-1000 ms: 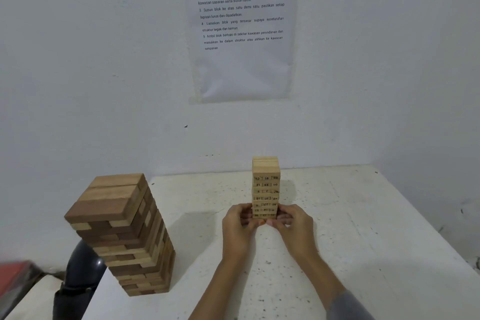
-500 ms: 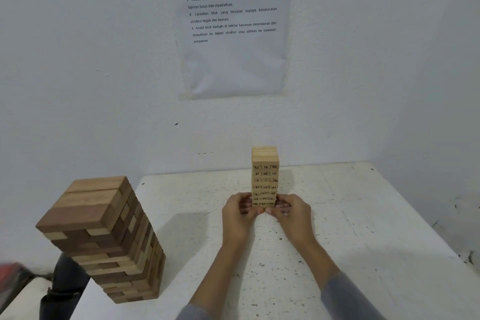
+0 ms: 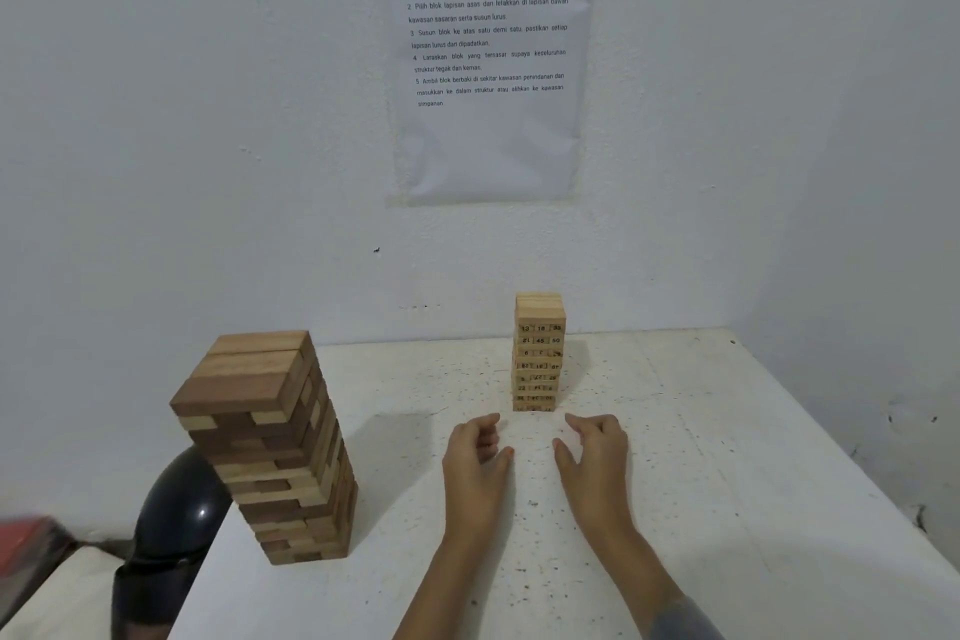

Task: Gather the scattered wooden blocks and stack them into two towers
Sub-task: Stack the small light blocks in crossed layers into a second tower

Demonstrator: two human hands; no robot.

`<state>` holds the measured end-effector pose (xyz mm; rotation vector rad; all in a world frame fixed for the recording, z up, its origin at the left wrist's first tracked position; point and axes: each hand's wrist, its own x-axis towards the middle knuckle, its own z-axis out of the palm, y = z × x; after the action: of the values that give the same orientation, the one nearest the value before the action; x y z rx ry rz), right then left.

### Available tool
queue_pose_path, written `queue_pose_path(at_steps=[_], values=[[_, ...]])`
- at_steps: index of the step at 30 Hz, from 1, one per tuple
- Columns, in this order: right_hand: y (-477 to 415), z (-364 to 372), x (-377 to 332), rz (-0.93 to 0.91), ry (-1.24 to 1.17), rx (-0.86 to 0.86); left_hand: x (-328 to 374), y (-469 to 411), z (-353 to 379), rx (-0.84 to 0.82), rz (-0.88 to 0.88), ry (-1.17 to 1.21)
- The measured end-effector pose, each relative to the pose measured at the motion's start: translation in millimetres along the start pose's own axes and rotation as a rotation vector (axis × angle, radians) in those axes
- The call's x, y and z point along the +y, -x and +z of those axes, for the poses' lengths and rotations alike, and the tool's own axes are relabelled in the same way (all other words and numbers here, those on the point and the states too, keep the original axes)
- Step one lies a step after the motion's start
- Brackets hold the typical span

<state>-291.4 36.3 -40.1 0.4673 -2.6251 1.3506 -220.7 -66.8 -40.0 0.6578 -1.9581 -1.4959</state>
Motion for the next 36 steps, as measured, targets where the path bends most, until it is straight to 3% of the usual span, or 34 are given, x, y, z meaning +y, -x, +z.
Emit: queue_pose_path(at_steps=[3,6,10,16,22,30,36], values=[[25,0,-7,-0.083,0.029,0.020,0,23,-16,0.013,0.016,-0.015],[53,3,-20,-0.124,-0.031,-0.065,1,45,-34,0.038,0.006,-0.001],[84,11,-46,-0.102,-0.156,-0.182,-2,71,-55,0.145,-0.092,0.062],[115,28,-77,-0.051,-0.246,-0.267,-6,92,-111,0.272,-0.044,-0.036],[138,56,-103,0.000,-0.267,-0.349,-6,106,-152,0.600,-0.131,-0.055],[140,80,-130,-0.141,-0.215,-0.358,-20,76,-196,0.259,-0.110,-0.156],[135,88,-132,-0.173,-0.209,-0.341,-27,54,-210,0.110,0.006,-0.245]])
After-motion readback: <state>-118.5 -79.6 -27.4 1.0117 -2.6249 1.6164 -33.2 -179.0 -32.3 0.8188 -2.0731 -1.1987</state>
